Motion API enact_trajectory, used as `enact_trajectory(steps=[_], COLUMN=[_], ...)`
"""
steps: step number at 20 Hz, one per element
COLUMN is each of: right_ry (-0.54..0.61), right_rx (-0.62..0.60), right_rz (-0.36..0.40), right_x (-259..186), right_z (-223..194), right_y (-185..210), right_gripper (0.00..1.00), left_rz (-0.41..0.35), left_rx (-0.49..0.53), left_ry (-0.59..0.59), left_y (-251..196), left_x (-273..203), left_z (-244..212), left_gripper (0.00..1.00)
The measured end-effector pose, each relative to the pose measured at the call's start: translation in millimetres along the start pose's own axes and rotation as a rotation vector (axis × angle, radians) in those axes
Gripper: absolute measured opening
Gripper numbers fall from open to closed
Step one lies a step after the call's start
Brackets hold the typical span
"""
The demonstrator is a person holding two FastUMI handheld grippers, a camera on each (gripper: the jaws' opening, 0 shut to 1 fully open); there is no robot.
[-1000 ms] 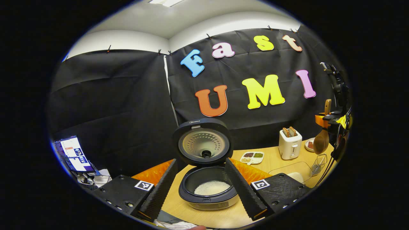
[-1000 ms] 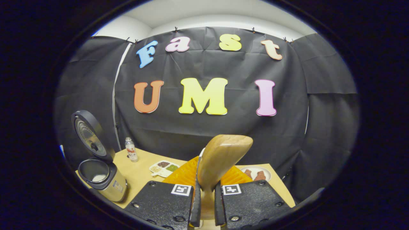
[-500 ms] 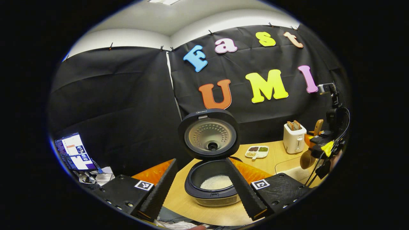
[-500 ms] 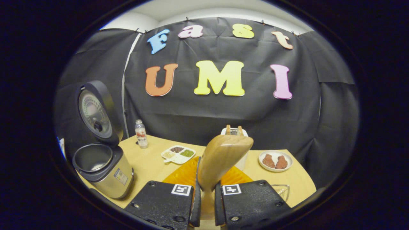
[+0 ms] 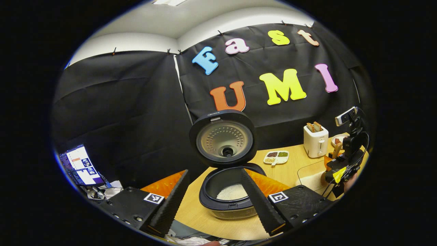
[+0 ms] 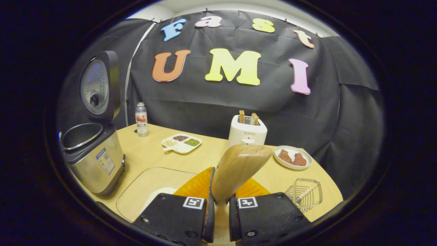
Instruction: Close the left gripper, press the button to open the rice cooker; take a wooden spoon from the chopstick holder with the right hand, scoop a spoonful of rice and pour it into the rice cooker, then put the wooden spoon back into the chopstick holder.
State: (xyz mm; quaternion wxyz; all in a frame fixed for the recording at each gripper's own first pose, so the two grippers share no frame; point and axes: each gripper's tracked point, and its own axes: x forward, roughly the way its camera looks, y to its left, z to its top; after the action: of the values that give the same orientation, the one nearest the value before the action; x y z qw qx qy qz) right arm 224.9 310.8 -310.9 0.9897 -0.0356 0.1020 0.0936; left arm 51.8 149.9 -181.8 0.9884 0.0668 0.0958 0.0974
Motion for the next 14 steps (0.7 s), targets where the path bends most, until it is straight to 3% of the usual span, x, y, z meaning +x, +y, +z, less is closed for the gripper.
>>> enact_trajectory(steps=[6, 12, 14], right_ry=[0.026, 0.096, 0.134], right_rx=[0.079, 0.338, 0.483], right_rz=[0.029, 0.109, 0.141], right_x=[-3, -6, -7], right_z=[-11, -19, -21], right_y=[14, 32, 42], right_gripper=[0.23, 0.23, 0.22], left_rz=[-0.009, 0.000, 0.003], left_rx=[-0.006, -0.014, -0.014], left_ry=[0.004, 0.007, 0.009], left_y=[-5, 0, 1], left_x=[2, -1, -2], left_z=[-1, 0, 0], left_gripper=[0.96, 0.96, 0.96])
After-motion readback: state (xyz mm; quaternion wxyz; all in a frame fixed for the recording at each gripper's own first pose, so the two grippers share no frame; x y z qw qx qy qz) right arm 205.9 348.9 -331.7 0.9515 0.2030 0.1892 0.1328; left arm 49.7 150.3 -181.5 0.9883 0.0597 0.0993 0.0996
